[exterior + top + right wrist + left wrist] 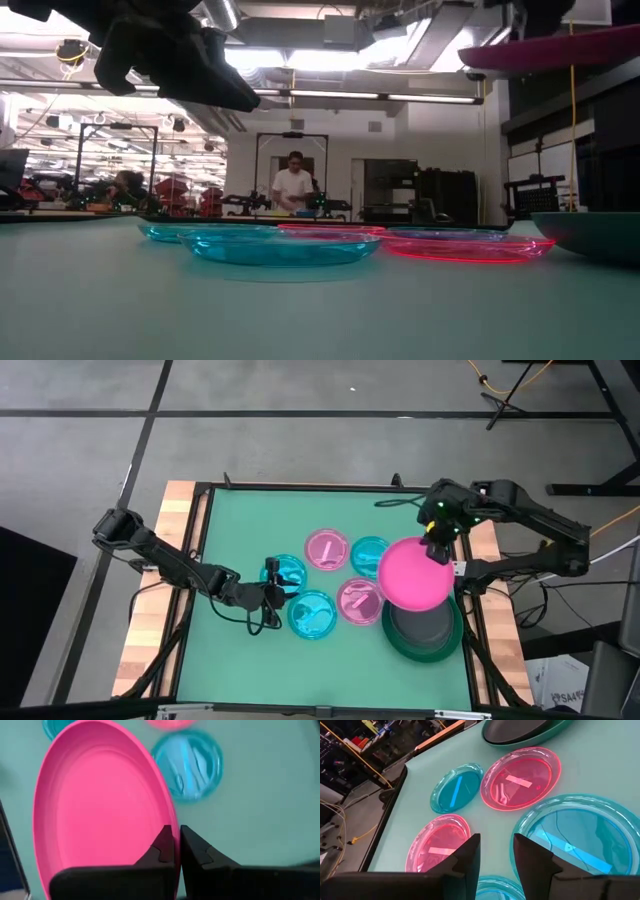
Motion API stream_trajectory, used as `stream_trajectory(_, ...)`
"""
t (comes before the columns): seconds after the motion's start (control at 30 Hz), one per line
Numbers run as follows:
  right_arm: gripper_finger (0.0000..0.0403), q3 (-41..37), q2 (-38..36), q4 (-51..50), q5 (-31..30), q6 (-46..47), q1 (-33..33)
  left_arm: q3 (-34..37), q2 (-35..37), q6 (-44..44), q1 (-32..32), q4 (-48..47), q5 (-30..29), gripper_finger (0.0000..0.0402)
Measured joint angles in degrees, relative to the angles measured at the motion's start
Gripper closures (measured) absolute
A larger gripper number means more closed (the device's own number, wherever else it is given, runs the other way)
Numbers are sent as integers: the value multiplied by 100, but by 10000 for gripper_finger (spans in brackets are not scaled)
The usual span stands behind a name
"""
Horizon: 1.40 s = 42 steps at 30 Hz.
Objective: Stack plastic plates
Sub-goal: Stack the pink plate on top of the black plate
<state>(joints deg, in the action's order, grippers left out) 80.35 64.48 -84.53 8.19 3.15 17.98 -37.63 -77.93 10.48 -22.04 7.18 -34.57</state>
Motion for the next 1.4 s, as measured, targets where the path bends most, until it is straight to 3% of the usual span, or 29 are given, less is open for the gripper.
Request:
stream_trajectory(0.3,403,-1186,2,40,634,-521,-1,2,0,-264,0,-4,0,292)
stream_trajectory(0.73,403,-2876,8,891,750,-950,-2,2,0,-262,-2,-4,-2,292)
stream_trajectory(0.97,403,-3465,8,1407,959,-1396,-2,2,0,-289,-2,-4,-4,292)
stream_trajectory(1.4,403,-4195,12,2433,1131,-1400,-2,4,0,-293,-2,-4,-4,292)
